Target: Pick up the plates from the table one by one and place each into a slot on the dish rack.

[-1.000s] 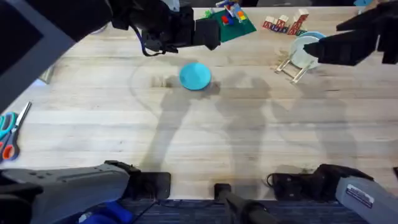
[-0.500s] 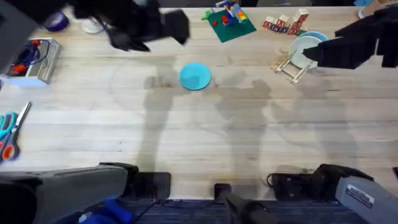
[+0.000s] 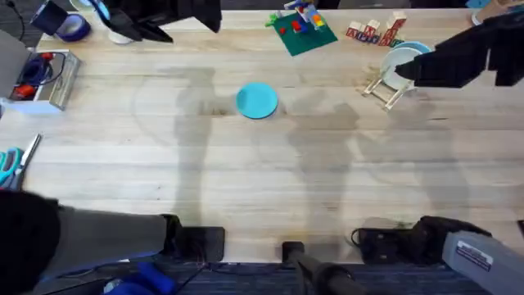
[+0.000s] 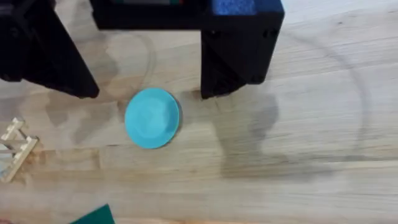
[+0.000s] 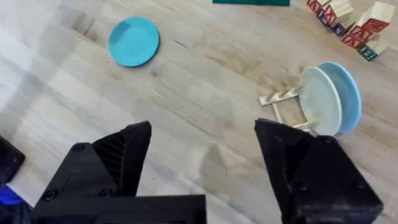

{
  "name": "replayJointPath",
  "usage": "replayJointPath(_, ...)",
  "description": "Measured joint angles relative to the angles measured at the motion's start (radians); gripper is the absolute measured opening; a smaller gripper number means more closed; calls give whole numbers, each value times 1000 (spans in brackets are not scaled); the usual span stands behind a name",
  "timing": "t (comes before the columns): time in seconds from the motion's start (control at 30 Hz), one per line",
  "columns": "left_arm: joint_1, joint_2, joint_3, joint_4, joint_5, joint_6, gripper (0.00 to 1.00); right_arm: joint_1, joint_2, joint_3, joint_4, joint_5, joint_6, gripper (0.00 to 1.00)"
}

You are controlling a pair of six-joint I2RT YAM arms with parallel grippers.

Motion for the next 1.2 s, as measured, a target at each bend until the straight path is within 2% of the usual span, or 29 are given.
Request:
replayJointPath(0.2, -2, 27, 0, 12, 66, 4, 715, 0, 0, 0, -1, 0, 4, 996)
replayJointPath(0.23, -2, 26, 0, 16, 79, 4, 629, 0, 0, 0, 0, 0, 4, 996)
replayJointPath(0.33, -2, 26, 0, 29, 116, 4, 193, 0, 0, 0, -1, 0, 4, 995)
replayJointPath(0.37, -2, 26, 0, 36, 125, 9, 81, 0, 0, 0, 0, 0, 4, 995)
replayJointPath(0.4, -2, 26, 0, 41, 134, 8, 52, 0, 0, 0, -1, 0, 4, 995)
replayJointPath(0.6, -2, 28, 0, 45, 191, 7, 41, 0, 0, 0, 0, 0, 4, 996)
replayJointPath(0.87, 0, 145, 0, 47, 479, 35, 41, 0, 0, 0, 8, 0, 4, 996)
replayJointPath(1.0, 14, 217, 0, 28, 585, 74, 40, 0, 0, 0, 8, 0, 4, 996)
replayJointPath(1.2, 56, 247, 0, -70, 642, 178, 40, 0, 0, 0, 8, 0, 4, 996)
